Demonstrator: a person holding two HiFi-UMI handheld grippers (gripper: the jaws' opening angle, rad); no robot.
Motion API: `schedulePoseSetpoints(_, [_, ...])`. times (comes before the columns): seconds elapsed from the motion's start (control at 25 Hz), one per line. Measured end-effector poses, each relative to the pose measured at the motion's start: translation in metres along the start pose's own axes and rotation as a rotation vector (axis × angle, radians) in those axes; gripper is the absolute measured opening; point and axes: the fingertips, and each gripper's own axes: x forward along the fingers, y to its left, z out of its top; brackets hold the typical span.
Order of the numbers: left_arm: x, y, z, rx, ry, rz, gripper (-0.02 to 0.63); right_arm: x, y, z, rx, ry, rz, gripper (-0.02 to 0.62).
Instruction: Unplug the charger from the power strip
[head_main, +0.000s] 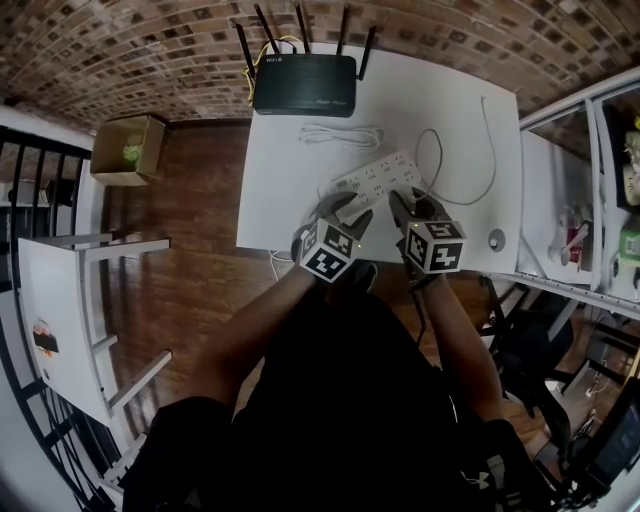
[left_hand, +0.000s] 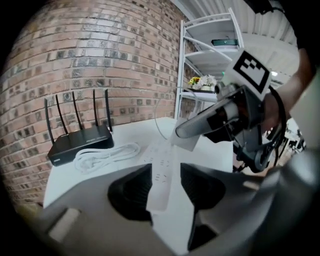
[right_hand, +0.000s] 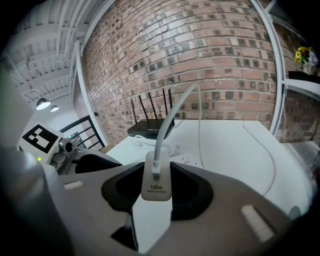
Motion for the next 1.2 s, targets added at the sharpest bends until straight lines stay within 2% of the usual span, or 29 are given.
schedulePoseSetpoints(0.24, [-0.032, 0.000, 0.004, -0.119, -0.053, -0.004, 0.164, -0.015, -0.011, 0.002, 0.087, -0.048, 0.021, 0.140])
schedulePoseSetpoints(0.4, [-0.056, -0.007, -0.001, -0.181, -0.061, -0.031, 0.160, -0.025, -0.021, -0.002, 0.141, -0.068, 0.021, 0.140])
schedulePoseSetpoints(0.52, [-0.071, -0.007, -0.005, -0.221, -0.055, -0.015, 0.160, -0.032, -0.029, -0.003, 0.201, -0.084, 0.016, 0.140])
schedulePoseSetpoints(0.68, [-0.080, -0.009, -0.011, -0.269, -0.045, -0.004, 0.160, -0.035, -0.044, -0.014, 0.331, -0.103, 0.012, 0.141])
schedulePoseSetpoints(0.84, [-0.080, -0.012, -0.010, -0.265, -0.038, -0.010, 0.158, -0.031, -0.059, -0.029, 0.463, -0.102, 0.010, 0.141])
schedulePoseSetpoints(1.08, [-0.080, -0.012, -0.006, -0.261, -0.041, -0.007, 0.160, -0.015, -0.075, -0.070, 0.787, -0.045, 0.050, 0.141])
schedulePoseSetpoints(1.2, [-0.080, -0.012, -0.009, -0.269, -0.031, -0.001, 0.159, -0.011, -0.080, -0.083, 0.830, -0.023, 0.038, 0.141])
